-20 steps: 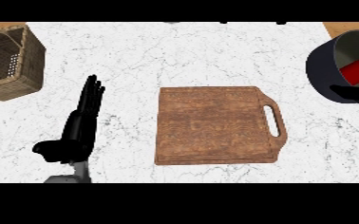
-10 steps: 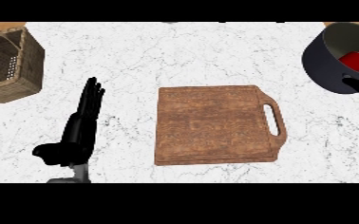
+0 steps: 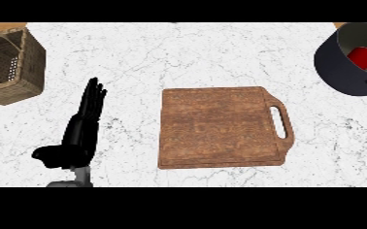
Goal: Pick the can from the cutting board and place it in the pot
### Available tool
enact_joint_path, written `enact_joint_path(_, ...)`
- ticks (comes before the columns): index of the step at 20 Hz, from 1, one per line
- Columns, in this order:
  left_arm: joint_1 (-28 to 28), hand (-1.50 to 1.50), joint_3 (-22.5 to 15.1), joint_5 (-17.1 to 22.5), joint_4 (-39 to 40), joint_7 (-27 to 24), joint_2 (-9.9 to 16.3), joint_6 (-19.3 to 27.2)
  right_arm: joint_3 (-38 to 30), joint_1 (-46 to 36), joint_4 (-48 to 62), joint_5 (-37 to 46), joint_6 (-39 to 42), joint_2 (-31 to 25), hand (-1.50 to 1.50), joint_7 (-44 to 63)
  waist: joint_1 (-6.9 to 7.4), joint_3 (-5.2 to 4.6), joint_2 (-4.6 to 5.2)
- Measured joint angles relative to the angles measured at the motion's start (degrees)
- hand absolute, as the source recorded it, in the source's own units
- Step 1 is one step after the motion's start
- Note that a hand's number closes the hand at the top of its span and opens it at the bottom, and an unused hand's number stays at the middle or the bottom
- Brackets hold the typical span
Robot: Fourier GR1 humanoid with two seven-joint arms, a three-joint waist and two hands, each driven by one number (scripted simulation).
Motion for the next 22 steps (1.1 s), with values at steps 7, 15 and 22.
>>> enact_joint_path(7,0.81,0.0,0.46,-0.12,-0.13,-0.51,-0.03,-0.28,-3.69,5.39,3.4,-8.31,4.28,-4.94,-1.5,-8.77,-0.02,0.02,-0.01)
enact_joint_path(15,0.6,0.0,0.79,-0.44,-0.8,0.31,-0.2,-0.49,-5.2,9.72,11.87,-14.34,6.95,-10.28,-1.5,-17.09,0.06,0.04,0.03)
enact_joint_path(22,-0.16,0.0,0.92,-1.27,0.52,-0.16,-0.49,-0.32,-8.94,11.71,18.05,-20.03,7.38,-14.97,-1.5,-20.87,0.03,0.04,0.04)
